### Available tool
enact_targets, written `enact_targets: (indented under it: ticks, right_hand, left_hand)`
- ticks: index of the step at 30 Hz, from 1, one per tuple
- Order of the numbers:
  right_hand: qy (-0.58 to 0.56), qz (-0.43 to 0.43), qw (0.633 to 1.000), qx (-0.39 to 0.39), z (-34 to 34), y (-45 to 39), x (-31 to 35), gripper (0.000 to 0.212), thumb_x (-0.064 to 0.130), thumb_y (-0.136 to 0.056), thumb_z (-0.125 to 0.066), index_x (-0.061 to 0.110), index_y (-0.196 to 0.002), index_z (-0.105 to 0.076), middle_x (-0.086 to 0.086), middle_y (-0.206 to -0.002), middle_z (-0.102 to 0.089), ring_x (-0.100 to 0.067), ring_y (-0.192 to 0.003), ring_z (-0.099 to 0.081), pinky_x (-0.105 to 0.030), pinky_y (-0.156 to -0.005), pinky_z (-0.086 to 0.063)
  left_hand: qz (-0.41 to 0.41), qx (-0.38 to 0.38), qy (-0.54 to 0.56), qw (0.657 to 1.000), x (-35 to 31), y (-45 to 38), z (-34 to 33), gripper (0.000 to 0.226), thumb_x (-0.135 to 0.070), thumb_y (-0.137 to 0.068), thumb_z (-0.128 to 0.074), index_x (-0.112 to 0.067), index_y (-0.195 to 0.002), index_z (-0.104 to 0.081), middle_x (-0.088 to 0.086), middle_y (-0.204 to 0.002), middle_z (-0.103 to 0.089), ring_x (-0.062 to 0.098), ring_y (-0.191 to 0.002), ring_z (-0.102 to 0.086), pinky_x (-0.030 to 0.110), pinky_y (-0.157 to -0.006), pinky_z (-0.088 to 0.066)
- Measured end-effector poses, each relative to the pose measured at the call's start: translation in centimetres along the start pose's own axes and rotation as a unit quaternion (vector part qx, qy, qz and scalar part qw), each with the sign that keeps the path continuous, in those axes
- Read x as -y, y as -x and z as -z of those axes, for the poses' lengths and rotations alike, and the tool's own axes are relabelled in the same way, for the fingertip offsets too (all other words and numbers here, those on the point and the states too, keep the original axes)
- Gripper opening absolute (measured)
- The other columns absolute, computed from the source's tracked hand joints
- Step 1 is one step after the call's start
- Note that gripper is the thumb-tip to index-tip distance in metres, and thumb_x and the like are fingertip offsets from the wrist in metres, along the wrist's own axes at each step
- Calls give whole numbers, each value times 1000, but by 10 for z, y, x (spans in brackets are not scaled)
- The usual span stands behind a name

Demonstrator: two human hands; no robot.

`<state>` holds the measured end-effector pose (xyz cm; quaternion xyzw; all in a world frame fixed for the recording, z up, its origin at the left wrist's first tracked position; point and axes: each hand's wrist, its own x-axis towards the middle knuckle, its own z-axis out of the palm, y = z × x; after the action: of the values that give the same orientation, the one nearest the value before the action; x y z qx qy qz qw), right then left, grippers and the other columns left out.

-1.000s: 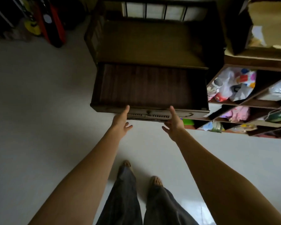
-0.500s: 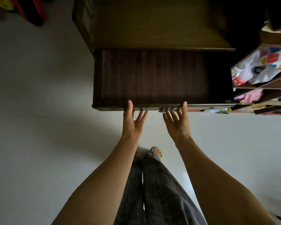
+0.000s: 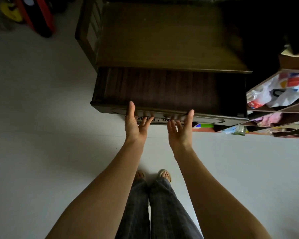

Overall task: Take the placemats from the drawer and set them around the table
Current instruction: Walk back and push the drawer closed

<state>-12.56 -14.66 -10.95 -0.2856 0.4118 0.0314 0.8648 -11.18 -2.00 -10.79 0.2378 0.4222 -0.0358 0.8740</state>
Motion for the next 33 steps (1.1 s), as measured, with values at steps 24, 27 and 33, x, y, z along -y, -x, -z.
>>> enact_targets:
  ticks: [24, 27, 33]
  right_hand:
    - [6, 0, 999, 49, -55, -55, 41, 78, 47, -83, -67, 13, -145, -34, -16, -145, -40, -31, -135, -40, -40, -114, -33]
    - [15, 5, 999, 41, -62, -63, 42, 85, 52, -79, -68, 18, -147, -28, -17, -148, -36, -31, -135, -41, -40, -113, -34]
    - [-1, 13, 998, 60, -74, -82, 46, 74, 55, -79, -67, 18, -138, -39, -9, -134, -49, -26, -125, -48, -42, -115, -31]
  left_hand:
    - [9, 7, 18, 1000, -27, -23, -71, 68, -50, -83, -68, -30, -141, -39, 12, -146, -30, 40, -132, -36, 58, -98, -46]
    - [1, 0, 4, 1000, -30, -23, -81, 65, -49, -85, -66, -27, -140, -39, 12, -143, -33, 34, -118, -43, 57, -97, -47]
    - [0, 0, -8, 1000, -33, -27, -97, 69, -51, -85, -64, -25, -144, -37, 11, -146, -32, 32, -114, -44, 55, -97, -48]
